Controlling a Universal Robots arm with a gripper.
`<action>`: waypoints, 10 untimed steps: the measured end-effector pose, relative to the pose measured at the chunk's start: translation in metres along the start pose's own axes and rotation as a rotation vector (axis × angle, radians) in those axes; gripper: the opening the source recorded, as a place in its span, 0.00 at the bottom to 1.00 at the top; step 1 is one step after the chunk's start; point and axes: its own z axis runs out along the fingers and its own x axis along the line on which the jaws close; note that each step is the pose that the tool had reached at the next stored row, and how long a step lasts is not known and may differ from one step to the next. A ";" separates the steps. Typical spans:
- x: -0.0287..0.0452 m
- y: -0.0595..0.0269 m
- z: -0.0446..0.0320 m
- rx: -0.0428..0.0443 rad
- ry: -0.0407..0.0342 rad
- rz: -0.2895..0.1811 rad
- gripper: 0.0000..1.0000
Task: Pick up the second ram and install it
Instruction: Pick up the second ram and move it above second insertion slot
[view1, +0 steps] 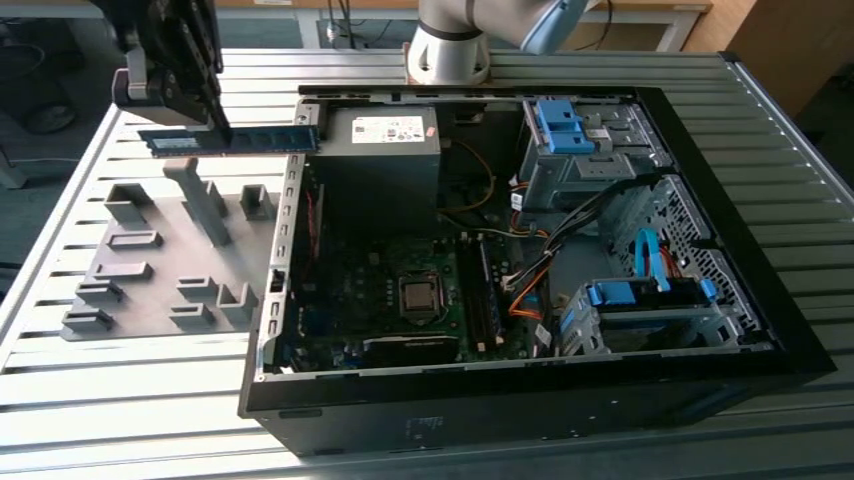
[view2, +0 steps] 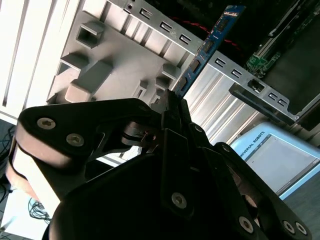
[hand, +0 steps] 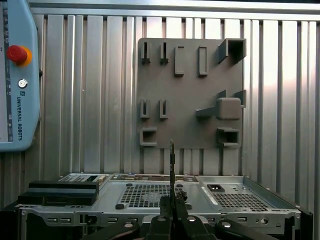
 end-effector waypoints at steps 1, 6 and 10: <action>0.0000 -0.0013 0.0000 -0.0001 0.0001 0.000 0.14; 0.0000 -0.0076 0.0000 0.0000 0.0001 0.000 0.14; 0.0000 -0.0126 0.0000 0.0000 0.0000 0.000 0.14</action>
